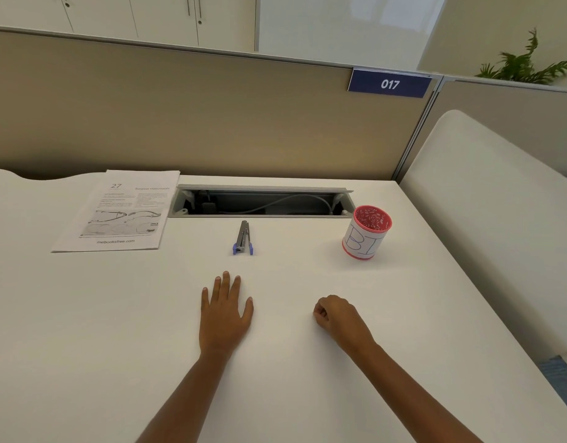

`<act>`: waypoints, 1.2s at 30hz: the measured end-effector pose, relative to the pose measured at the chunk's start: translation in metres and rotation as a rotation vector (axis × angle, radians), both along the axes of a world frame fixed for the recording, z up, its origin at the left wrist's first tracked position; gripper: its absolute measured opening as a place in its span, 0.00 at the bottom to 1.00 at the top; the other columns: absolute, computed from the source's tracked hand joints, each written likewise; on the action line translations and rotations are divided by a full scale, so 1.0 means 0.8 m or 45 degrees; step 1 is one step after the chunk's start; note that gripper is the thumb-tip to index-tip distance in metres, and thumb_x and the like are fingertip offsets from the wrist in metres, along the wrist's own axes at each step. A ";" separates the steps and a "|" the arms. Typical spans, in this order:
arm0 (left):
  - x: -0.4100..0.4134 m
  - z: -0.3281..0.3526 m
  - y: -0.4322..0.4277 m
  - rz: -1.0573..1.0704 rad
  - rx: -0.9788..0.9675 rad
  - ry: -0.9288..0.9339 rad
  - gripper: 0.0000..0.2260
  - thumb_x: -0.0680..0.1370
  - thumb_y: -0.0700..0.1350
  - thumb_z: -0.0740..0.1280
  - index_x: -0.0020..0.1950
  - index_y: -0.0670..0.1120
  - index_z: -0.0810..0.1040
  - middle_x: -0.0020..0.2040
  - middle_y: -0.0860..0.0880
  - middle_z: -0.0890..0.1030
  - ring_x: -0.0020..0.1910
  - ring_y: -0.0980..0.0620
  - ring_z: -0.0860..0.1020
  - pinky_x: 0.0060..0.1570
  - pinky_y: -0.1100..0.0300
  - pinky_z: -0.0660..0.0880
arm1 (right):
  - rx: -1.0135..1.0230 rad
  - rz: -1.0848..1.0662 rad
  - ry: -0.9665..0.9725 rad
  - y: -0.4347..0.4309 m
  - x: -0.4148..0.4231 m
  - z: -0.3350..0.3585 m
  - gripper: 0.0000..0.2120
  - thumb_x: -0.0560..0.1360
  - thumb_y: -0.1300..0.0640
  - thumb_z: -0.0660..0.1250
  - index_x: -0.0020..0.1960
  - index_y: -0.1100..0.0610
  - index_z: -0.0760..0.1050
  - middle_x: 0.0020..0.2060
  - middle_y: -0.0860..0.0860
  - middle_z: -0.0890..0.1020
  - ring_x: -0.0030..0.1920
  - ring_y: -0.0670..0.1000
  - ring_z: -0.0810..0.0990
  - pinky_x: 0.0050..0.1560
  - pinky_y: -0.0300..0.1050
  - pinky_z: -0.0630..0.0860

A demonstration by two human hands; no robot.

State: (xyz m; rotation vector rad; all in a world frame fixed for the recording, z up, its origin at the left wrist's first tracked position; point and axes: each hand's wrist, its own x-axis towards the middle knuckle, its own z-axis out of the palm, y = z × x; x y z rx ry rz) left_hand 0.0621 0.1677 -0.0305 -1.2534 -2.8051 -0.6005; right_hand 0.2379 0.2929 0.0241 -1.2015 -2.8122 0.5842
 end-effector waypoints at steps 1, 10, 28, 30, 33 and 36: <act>0.000 0.000 0.000 0.001 0.000 0.005 0.29 0.73 0.56 0.47 0.67 0.42 0.71 0.69 0.41 0.70 0.67 0.42 0.69 0.67 0.45 0.59 | 0.047 0.046 -0.028 0.000 -0.001 -0.001 0.09 0.75 0.62 0.56 0.45 0.63 0.74 0.42 0.56 0.76 0.41 0.54 0.72 0.43 0.45 0.69; -0.001 0.001 0.000 -0.005 0.020 -0.004 0.31 0.73 0.57 0.46 0.68 0.42 0.69 0.70 0.41 0.68 0.69 0.42 0.67 0.68 0.45 0.57 | 0.404 0.359 -0.305 0.001 -0.015 0.001 0.16 0.64 0.69 0.67 0.34 0.56 0.60 0.25 0.51 0.57 0.31 0.52 0.63 0.25 0.39 0.43; -0.001 0.003 -0.001 -0.004 -0.026 -0.001 0.28 0.73 0.55 0.49 0.66 0.42 0.72 0.67 0.40 0.71 0.66 0.42 0.71 0.67 0.51 0.53 | -0.373 -0.279 0.352 0.064 0.002 0.017 0.14 0.70 0.64 0.63 0.29 0.53 0.65 0.28 0.48 0.72 0.30 0.46 0.69 0.29 0.32 0.66; -0.001 0.003 -0.001 -0.010 -0.044 0.004 0.27 0.73 0.54 0.51 0.64 0.42 0.74 0.66 0.40 0.73 0.63 0.41 0.73 0.65 0.52 0.51 | -0.374 -0.348 0.445 0.081 0.004 0.034 0.13 0.71 0.64 0.64 0.29 0.54 0.66 0.27 0.48 0.72 0.27 0.45 0.70 0.28 0.31 0.67; -0.002 0.003 -0.001 -0.013 -0.054 0.030 0.26 0.73 0.54 0.52 0.62 0.41 0.75 0.64 0.40 0.75 0.61 0.41 0.75 0.63 0.52 0.53 | -0.276 -0.435 0.577 0.114 0.003 0.064 0.07 0.72 0.63 0.64 0.34 0.58 0.71 0.30 0.53 0.75 0.27 0.49 0.73 0.25 0.28 0.68; -0.002 0.002 -0.001 -0.010 -0.042 0.021 0.26 0.73 0.54 0.51 0.63 0.42 0.74 0.65 0.40 0.74 0.63 0.41 0.74 0.64 0.52 0.52 | -0.068 -0.510 0.689 0.147 -0.002 0.095 0.05 0.72 0.62 0.62 0.40 0.62 0.75 0.35 0.56 0.77 0.36 0.54 0.76 0.28 0.28 0.69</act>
